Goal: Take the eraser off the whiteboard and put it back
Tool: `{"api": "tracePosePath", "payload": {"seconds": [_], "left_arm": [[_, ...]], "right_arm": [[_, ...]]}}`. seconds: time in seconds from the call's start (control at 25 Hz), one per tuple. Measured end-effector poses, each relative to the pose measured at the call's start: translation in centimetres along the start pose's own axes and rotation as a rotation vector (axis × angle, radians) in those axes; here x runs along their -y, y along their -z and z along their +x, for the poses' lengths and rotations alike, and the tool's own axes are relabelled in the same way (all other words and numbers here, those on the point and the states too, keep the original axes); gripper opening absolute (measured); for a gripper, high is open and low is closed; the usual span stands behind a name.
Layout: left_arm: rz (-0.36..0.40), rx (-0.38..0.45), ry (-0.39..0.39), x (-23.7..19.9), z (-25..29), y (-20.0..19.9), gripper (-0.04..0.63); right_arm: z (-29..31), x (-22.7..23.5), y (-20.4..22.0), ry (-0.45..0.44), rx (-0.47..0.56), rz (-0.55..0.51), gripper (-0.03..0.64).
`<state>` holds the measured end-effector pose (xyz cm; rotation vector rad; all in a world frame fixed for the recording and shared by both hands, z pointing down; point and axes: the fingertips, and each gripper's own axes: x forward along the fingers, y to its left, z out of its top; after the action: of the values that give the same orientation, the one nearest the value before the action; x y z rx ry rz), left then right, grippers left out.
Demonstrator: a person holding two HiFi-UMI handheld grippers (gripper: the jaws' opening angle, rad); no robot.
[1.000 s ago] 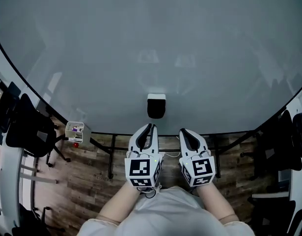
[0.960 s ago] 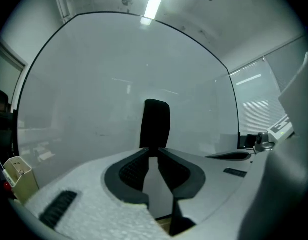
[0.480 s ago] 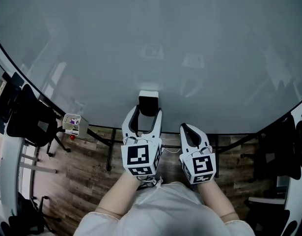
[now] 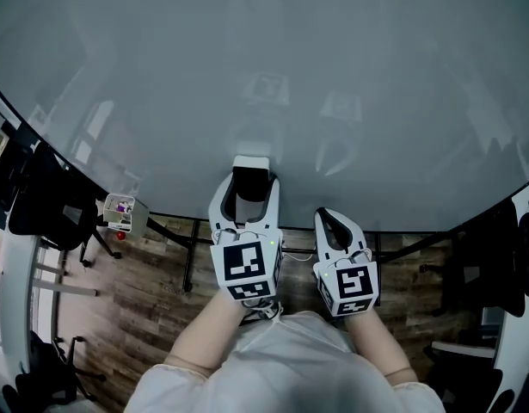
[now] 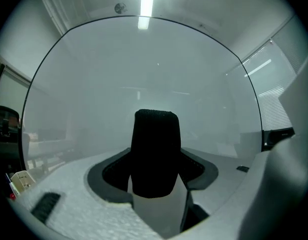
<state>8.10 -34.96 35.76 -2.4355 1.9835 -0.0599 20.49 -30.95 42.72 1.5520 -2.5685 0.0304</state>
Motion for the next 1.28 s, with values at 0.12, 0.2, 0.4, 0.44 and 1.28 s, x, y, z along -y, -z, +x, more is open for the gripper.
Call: {"api": "tracePosePath", "payload": {"seconds": [0.12, 0.2, 0.4, 0.44, 1.28], "left_arm": [[0.011, 0.004, -0.003, 0.1, 0.1, 0.1, 0.272], [0.023, 0.003, 0.000, 0.1, 0.1, 0.2, 0.270], [0.029, -0.002, 0.014, 0.0, -0.1, 0.3, 0.262], [0.024, -0.005, 0.019, 0.1, -0.2, 0.3, 0.261], [0.033, -0.085, 0.098, -1.8, -4.7, 6.9, 0.259]], "right_arm": [[0.1, 0.1, -0.1, -0.002, 0.004, -0.003, 0.028], [0.1, 0.1, -0.2, -0.002, 0.005, -0.002, 0.028], [0.1, -0.5, -0.1, 0.002, 0.003, -0.027, 0.028], [0.0, -0.6, 0.0, 0.002, 0.001, -0.027, 0.028], [0.5, -3.8, 1.2, 0.025, -0.016, 0.015, 0.028]]}}
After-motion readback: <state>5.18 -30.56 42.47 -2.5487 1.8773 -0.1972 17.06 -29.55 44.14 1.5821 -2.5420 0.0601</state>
